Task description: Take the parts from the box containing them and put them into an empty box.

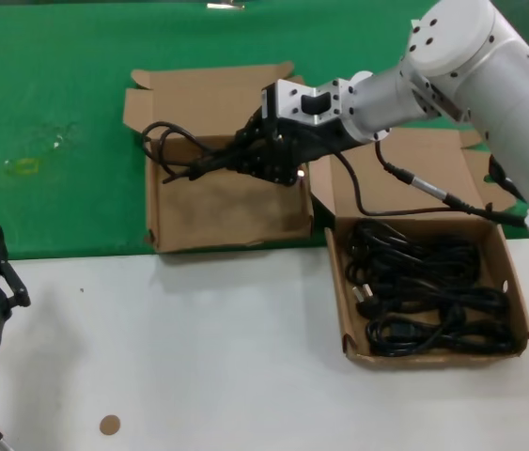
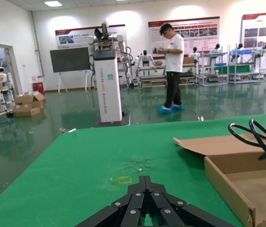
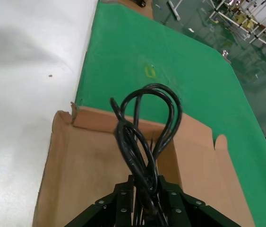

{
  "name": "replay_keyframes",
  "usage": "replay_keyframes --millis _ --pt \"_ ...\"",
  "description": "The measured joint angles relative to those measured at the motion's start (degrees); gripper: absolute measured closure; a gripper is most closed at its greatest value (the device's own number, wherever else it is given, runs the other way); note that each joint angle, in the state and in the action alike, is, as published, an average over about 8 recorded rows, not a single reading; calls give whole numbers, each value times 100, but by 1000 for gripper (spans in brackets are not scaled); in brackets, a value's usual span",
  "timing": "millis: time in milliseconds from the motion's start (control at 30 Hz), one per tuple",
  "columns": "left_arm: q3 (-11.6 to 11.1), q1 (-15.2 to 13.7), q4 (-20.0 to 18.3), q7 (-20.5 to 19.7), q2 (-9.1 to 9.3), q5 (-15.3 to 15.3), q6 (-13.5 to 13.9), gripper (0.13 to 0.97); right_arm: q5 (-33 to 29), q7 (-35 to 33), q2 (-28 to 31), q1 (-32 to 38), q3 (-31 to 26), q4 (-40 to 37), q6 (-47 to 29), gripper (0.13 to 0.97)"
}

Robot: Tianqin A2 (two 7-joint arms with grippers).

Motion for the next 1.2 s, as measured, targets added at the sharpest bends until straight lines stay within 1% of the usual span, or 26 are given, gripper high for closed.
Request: replay_keyframes --millis 233,400,500,533,633,800,933,1200 --pt "0 0 0 0 0 0 0 953 41 -271 -109 139 60 -426 95 844" --pt "0 0 0 0 0 0 0 953 68 -404 -182 197 104 -634 146 781" --pt "0 0 0 0 0 0 0 953 66 -410 -190 192 110 -632 150 743" --pt "0 0 0 0 0 0 0 953 61 -389 -183 180 106 -595 144 743" --pt "0 0 0 0 0 0 0 953 30 -264 -130 113 80 -387 111 679" --pt "0 0 0 0 0 0 0 953 -42 80 27 -69 15 172 41 572" --pt "0 0 0 0 0 0 0 953 -80 281 126 -179 -17 506 17 572" --pt "0 0 0 0 0 0 0 945 -56 372 174 -316 15 710 79 362"
